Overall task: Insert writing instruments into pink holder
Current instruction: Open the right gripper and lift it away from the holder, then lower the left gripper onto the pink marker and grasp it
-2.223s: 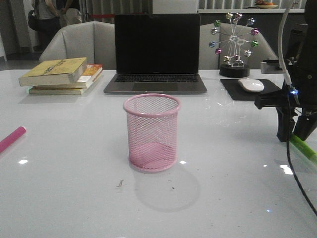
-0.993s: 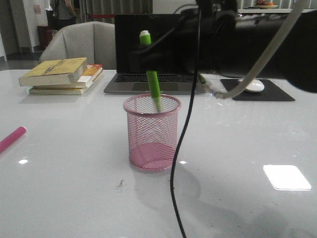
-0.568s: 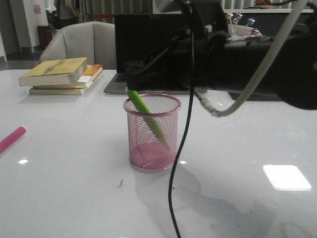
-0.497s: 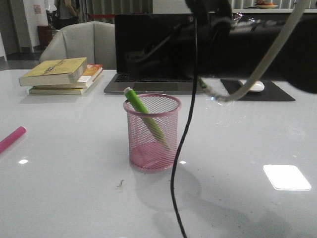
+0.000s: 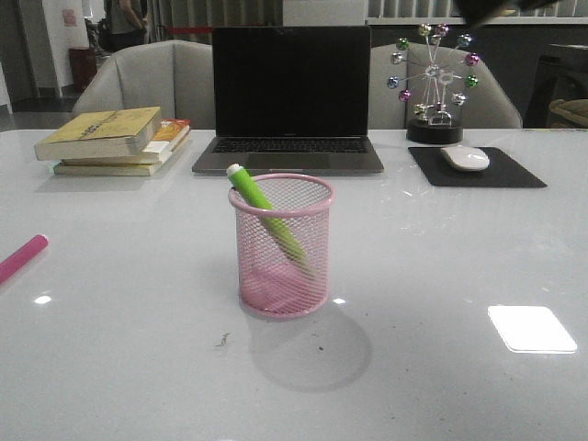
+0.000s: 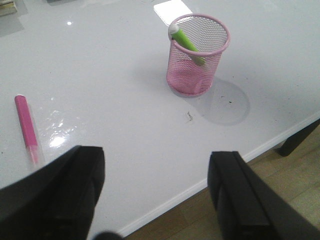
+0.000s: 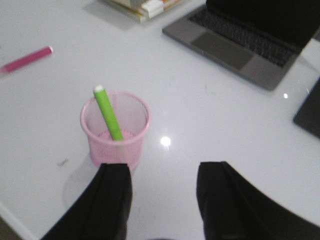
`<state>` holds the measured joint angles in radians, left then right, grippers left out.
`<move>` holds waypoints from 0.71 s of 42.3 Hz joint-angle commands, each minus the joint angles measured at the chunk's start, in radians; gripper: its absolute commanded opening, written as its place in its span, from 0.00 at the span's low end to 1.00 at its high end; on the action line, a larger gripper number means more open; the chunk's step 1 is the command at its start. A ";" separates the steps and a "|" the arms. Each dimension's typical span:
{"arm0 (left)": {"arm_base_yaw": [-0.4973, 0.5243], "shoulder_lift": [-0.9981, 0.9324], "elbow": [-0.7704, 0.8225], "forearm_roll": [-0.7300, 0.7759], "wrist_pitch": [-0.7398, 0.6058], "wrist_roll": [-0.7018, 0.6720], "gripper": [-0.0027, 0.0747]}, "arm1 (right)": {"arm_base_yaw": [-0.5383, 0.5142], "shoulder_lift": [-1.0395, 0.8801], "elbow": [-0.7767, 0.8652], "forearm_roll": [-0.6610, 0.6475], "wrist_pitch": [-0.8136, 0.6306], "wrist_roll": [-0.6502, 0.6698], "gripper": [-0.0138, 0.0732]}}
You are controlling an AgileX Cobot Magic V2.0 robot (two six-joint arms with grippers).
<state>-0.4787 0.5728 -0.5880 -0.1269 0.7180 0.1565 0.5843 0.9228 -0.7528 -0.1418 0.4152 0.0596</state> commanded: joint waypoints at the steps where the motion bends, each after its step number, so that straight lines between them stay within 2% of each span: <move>1: -0.008 0.006 -0.030 -0.007 -0.092 0.000 0.69 | 0.001 -0.080 -0.026 0.030 0.115 -0.007 0.65; 7: -0.008 0.006 -0.030 -0.001 -0.132 0.000 0.69 | 0.001 -0.134 -0.026 0.079 0.287 -0.008 0.65; 13: -0.008 0.006 -0.030 0.032 -0.133 -0.001 0.69 | 0.001 -0.148 -0.026 0.079 0.317 -0.024 0.65; 17: -0.003 0.015 -0.041 0.111 -0.112 -0.044 0.69 | 0.001 -0.148 -0.026 0.079 0.313 -0.025 0.65; 25: 0.047 0.135 -0.152 0.296 0.080 -0.184 0.69 | 0.001 -0.148 -0.026 0.079 0.333 -0.025 0.65; 30: 0.099 0.259 -0.219 0.305 0.165 -0.219 0.69 | 0.001 -0.148 -0.026 0.081 0.332 -0.024 0.65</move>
<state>-0.4068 0.7561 -0.7350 0.1561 0.8815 -0.0264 0.5843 0.7821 -0.7528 -0.0557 0.7992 0.0480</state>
